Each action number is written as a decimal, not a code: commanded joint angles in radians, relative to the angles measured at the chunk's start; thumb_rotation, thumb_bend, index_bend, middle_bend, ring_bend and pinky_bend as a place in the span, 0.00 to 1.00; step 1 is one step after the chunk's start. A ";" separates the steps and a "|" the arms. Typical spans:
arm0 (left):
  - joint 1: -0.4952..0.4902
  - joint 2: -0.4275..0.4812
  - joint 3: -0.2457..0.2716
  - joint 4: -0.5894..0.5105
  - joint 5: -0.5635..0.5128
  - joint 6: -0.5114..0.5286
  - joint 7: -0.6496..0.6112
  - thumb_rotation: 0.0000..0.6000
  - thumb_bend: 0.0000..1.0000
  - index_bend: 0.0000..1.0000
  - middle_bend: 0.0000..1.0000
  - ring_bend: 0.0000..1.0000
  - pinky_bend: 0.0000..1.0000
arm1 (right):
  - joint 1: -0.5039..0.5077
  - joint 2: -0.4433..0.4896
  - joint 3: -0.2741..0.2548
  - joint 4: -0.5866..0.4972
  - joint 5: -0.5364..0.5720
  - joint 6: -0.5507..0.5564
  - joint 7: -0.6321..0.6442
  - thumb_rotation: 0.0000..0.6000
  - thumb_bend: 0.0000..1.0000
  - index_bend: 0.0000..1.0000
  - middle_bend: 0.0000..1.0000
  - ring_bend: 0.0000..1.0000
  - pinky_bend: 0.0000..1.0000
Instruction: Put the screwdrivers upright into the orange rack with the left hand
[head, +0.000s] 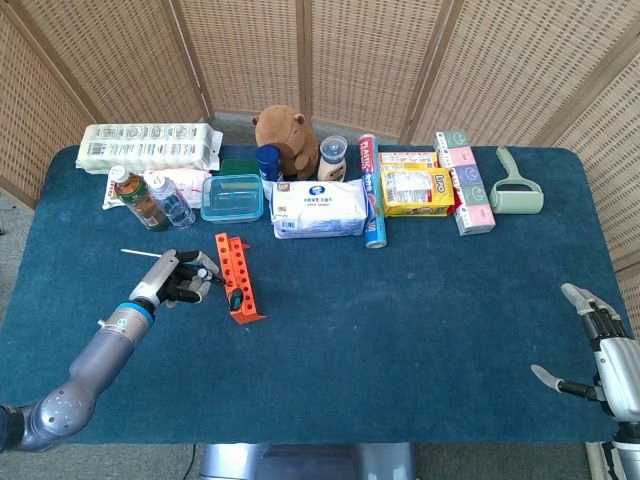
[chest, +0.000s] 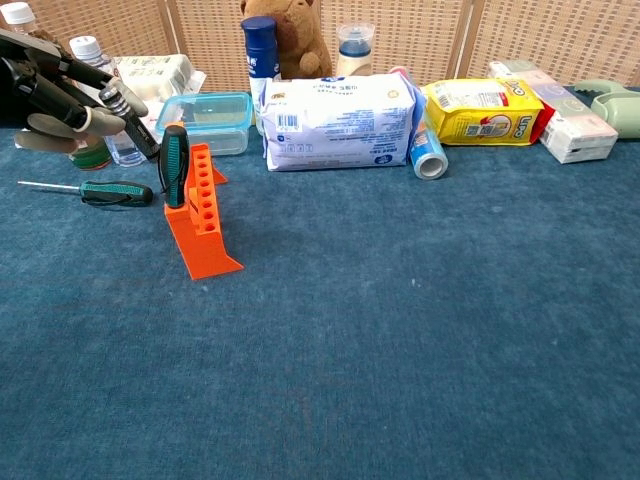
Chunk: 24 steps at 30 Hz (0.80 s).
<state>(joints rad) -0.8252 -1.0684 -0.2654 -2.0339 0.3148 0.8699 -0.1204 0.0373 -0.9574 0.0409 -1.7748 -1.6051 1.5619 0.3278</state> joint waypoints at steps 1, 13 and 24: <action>-0.001 0.004 -0.002 -0.003 -0.002 -0.004 0.003 1.00 0.55 0.55 0.89 0.93 0.89 | 0.000 0.000 0.000 0.000 0.000 -0.001 -0.001 1.00 0.16 0.01 0.10 0.09 0.09; -0.013 0.006 -0.001 -0.017 -0.021 0.010 0.032 1.00 0.55 0.38 0.89 0.93 0.89 | 0.000 0.001 0.000 0.000 0.000 0.001 0.003 1.00 0.16 0.01 0.10 0.09 0.09; -0.010 0.001 -0.008 -0.023 -0.018 0.025 0.035 1.00 0.55 0.33 0.89 0.93 0.89 | 0.000 0.002 0.001 0.001 0.001 0.001 0.006 1.00 0.16 0.01 0.10 0.09 0.09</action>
<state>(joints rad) -0.8350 -1.0673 -0.2733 -2.0563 0.2969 0.8953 -0.0852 0.0376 -0.9554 0.0420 -1.7742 -1.6038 1.5632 0.3335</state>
